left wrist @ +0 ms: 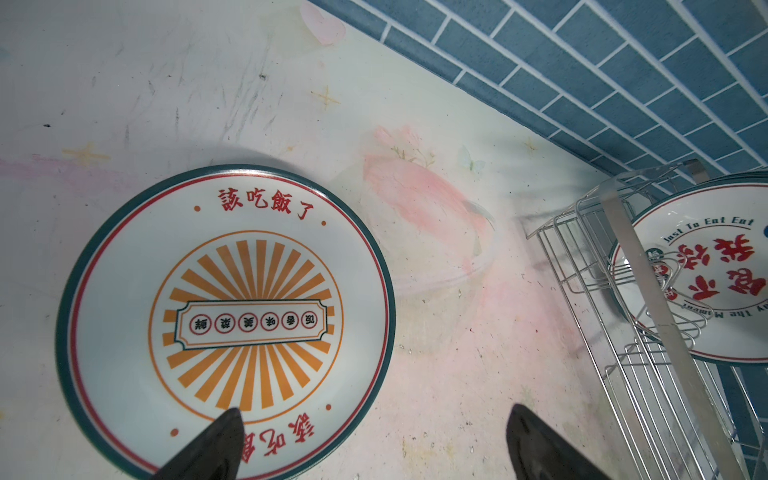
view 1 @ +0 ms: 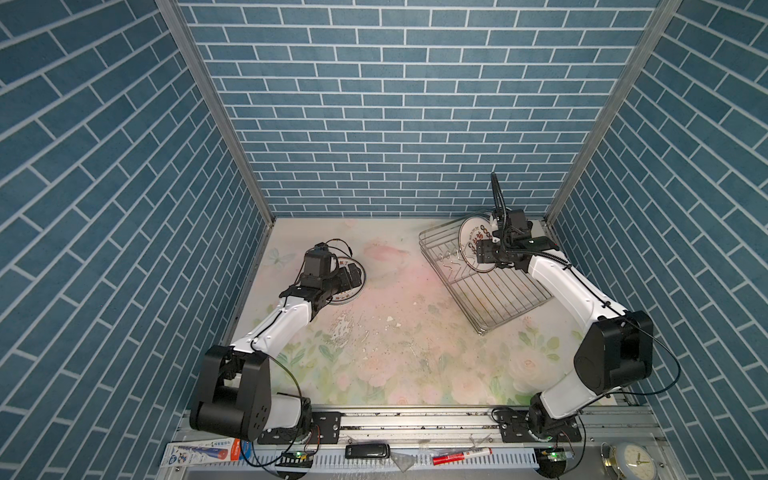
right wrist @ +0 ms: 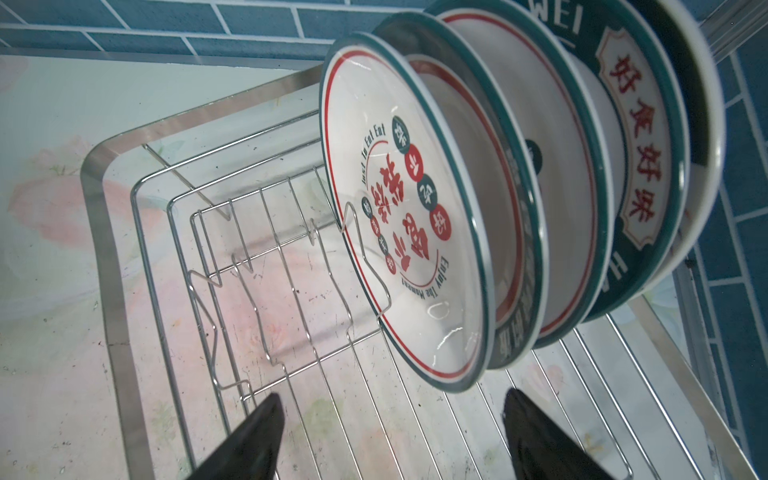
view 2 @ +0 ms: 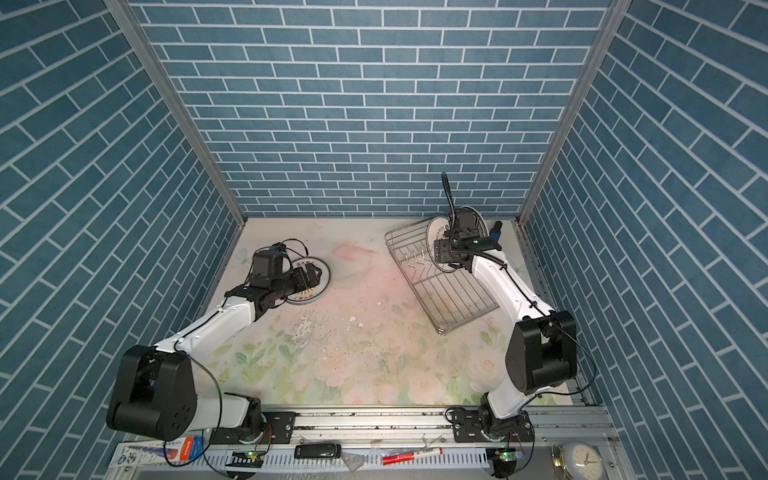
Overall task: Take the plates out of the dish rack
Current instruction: 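Raise the left gripper off the stack while the right gripper grasps the next rack plate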
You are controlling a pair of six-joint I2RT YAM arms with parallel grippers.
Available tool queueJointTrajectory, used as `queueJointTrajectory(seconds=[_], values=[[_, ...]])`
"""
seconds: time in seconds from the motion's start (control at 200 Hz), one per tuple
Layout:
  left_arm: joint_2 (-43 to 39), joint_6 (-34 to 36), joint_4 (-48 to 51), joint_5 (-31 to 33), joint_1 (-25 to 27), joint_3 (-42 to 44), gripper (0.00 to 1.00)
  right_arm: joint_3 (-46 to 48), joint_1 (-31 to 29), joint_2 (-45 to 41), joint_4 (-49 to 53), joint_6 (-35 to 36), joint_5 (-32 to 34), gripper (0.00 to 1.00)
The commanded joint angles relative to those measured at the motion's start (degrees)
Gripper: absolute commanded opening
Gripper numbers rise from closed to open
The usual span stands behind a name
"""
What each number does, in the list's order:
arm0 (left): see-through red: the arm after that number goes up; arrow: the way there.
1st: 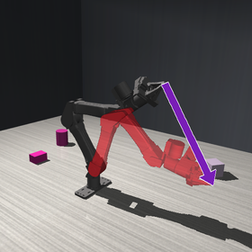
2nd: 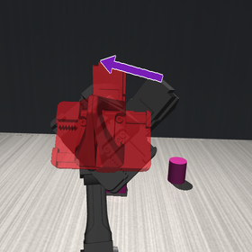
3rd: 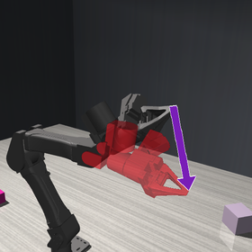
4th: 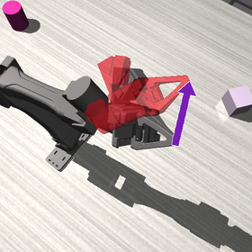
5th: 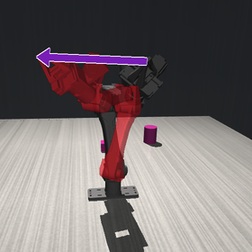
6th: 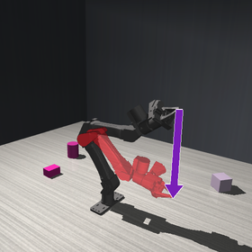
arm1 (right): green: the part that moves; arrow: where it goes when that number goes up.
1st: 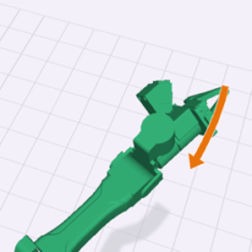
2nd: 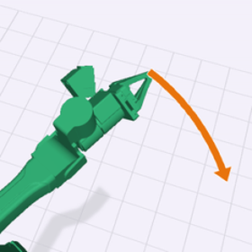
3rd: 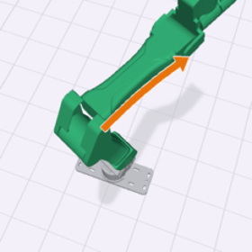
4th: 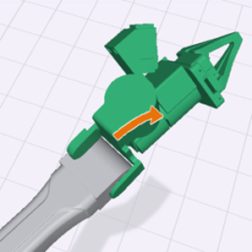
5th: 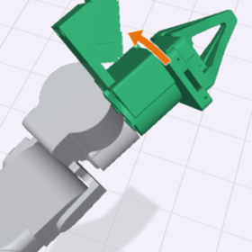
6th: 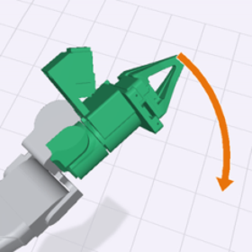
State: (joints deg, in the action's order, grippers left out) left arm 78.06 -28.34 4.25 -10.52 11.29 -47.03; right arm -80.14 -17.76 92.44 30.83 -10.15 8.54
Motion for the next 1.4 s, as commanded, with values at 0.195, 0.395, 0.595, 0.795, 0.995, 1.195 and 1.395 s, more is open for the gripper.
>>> queueJointTrajectory(seconds=[0.195, 0.395, 0.595, 0.795, 0.995, 1.195, 1.395], values=[[-1.5, 1.4, 0.2, 0.2, 0.4, -0.4, 0.99, -3.8, 0.9, 3.4, -1.1, 0.3, 2.0, 0.80], [-1.2, 1.4, 0.1, -0.2, 0.4, -0.5, 0.99, -4.3, 1.2, 4.5, -1.3, 0.5, 2.6, 0.79], [-1.2, 1.5, 0.0, -0.3, 0.5, -0.4, 0.99, -4.9, 1.6, 7.0, -3.8, 2.0, 0.9, 0.72], [-1.0, 1.6, 0.1, -0.5, 0.5, -0.6, 0.99, -3.3, 1.8, 8.0, -8.7, 2.9, 0.6, 0.61], [-1.3, 1.6, 0.0, -0.2, 0.6, -0.3, 0.99, -0.4, 2.2, 8.7, -15.1, 4.4, -1.1, 0.49], [-1.1, 1.4, 0.5, 0.2, 0.6, -0.5, 0.99, 0.3, 2.6, 10.9, -17.7, 4.7, -3.1, 0.41], [-0.1, 1.4, 0.7, -0.6, 0.6, -1.0, 0.99, 1.2, 2.7, 11.6, -19.6, 4.8, -3.6, 0.34]])
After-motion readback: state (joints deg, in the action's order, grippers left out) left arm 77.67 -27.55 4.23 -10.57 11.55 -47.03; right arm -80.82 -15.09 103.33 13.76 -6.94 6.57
